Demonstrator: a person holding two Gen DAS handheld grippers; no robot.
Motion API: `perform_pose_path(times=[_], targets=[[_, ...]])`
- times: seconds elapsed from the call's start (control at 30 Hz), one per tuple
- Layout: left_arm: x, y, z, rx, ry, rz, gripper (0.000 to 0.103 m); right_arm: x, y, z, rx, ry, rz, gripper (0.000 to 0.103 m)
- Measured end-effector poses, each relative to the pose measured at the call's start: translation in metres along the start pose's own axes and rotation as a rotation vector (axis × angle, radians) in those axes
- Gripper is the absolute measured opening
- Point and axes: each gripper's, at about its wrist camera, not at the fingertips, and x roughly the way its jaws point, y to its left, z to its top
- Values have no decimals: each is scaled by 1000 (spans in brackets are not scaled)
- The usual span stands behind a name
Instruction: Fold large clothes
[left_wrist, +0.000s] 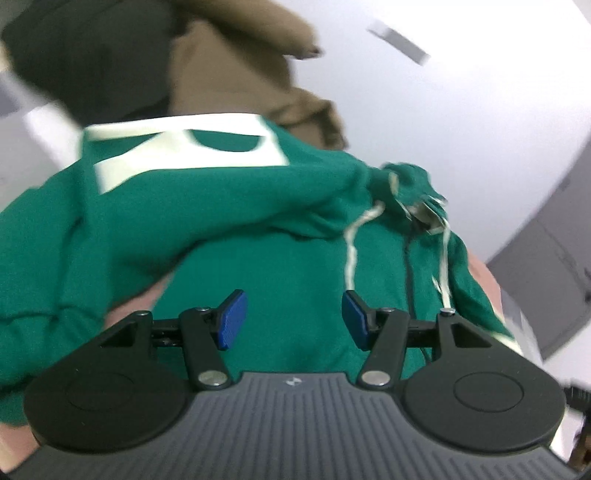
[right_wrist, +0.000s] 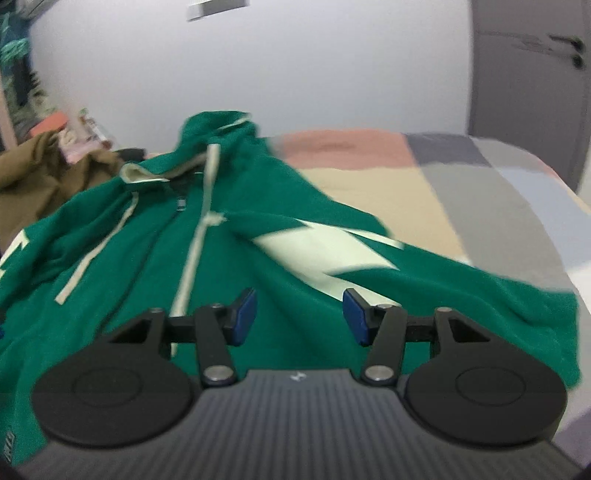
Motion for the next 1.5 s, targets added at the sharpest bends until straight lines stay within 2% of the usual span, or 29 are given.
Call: perform_pose_path(times=[0.07, 0.1, 0.13, 0.17, 0.2, 0.3, 0.47, 0.53, 0.6, 0.7, 0.83, 0.93, 1.03, 1.17, 1.23, 1.3, 1.33, 1.37, 1.4, 1.43, 1.47, 1.5], targets=[[-3, 10, 4, -54, -7, 29, 63, -6, -20, -2, 76, 20, 7, 53], [-4, 14, 5, -75, -11, 44, 63, -8, -30, -4, 115, 26, 18, 57], [-6, 19, 6, -98, -14, 55, 63, -12, -39, -5, 158, 29, 31, 63], [-7, 24, 6, -127, -13, 62, 63, -14, -49, -8, 210, 30, 44, 76], [-8, 27, 6, -147, -12, 60, 63, -15, -58, -11, 265, 34, 54, 83], [-12, 28, 6, -151, -23, 73, 63, -12, -82, -19, 410, 71, 51, 83], [-25, 24, 7, -138, -90, 187, 66, -5, -133, -43, 772, 129, 79, 84], [-27, 33, 9, -186, -105, 215, 67, -5, -150, -52, 874, 130, 74, 83], [-29, 44, 11, -259, -119, 212, 67, -5, -163, -62, 971, 132, 74, 83], [-34, 53, 12, -312, -149, 237, 67, -3, -172, -76, 1085, 166, 97, 83], [-45, 62, 14, -392, -186, 247, 67, -5, -156, -82, 1093, 248, 126, 86], [-49, 68, 15, -428, -192, 267, 67, -5, -135, -83, 1068, 271, 163, 86], [-48, 76, 13, -479, -186, 245, 67, -1, -131, -83, 1077, 228, 131, 86], [-40, 90, 14, -560, -212, 215, 68, 10, -144, -78, 1101, 101, 10, 86], [-37, 98, 16, -608, -230, 206, 68, 13, -155, -76, 1099, 17, -67, 80], [-34, 106, 20, -649, -247, 211, 66, 18, -171, -74, 1113, -22, -122, 65], [-31, 108, 24, -654, -257, 225, 66, 19, -180, -73, 1117, -41, -135, 60], [-29, 110, 29, -647, -257, 240, 65, 19, -187, -71, 1109, -61, -147, 45], [-26, 112, 34, -630, -254, 263, 58, 19, -193, -67, 1078, -70, -172, 28], [-23, 113, 42, -599, -244, 299, 44, 19, -200, -60, 1035, -60, -200, 20], [-19, 114, 48, -565, -227, 334, 36, 17, -208, -54, 1001, -53, -214, 15], [-15, 115, 55, -520, -205, 373, 18, 17, -214, -48, 979, -54, -212, 12]])
